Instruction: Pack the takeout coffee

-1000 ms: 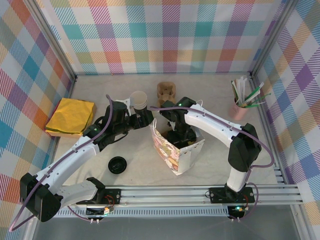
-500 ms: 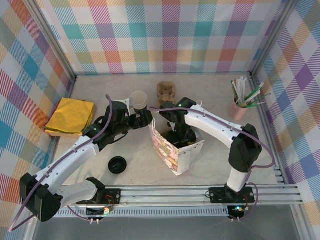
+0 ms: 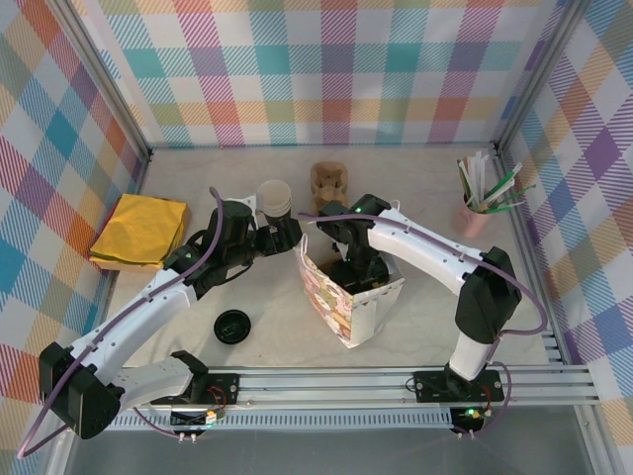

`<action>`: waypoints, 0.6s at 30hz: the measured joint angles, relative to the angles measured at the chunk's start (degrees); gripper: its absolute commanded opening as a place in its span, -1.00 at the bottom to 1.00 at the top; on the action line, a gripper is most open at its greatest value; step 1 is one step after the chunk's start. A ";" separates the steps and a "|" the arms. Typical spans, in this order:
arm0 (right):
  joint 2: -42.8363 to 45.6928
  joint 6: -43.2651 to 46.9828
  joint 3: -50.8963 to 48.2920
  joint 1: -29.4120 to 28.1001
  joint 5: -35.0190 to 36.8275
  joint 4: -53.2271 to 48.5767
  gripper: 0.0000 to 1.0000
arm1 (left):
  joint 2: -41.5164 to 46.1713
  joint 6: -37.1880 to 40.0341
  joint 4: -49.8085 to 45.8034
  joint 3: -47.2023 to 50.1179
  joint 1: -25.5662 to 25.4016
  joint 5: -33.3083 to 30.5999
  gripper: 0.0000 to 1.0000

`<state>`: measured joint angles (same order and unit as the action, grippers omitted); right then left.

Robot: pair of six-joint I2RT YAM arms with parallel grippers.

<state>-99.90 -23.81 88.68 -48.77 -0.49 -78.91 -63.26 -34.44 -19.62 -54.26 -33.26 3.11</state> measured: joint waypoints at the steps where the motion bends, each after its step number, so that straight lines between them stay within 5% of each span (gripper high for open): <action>1: 0.00 -0.20 0.00 -0.07 0.00 0.00 0.35 | 0.02 0.00 -0.07 0.00 0.00 -0.13 0.90; 18: 0.39 -1.51 0.02 -1.55 0.48 -0.22 0.35 | 0.02 0.00 -0.68 0.00 0.00 -0.87 0.89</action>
<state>-99.50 -25.32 88.71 -50.33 -0.01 -79.13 -63.24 -34.44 -20.29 -54.26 -33.26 2.24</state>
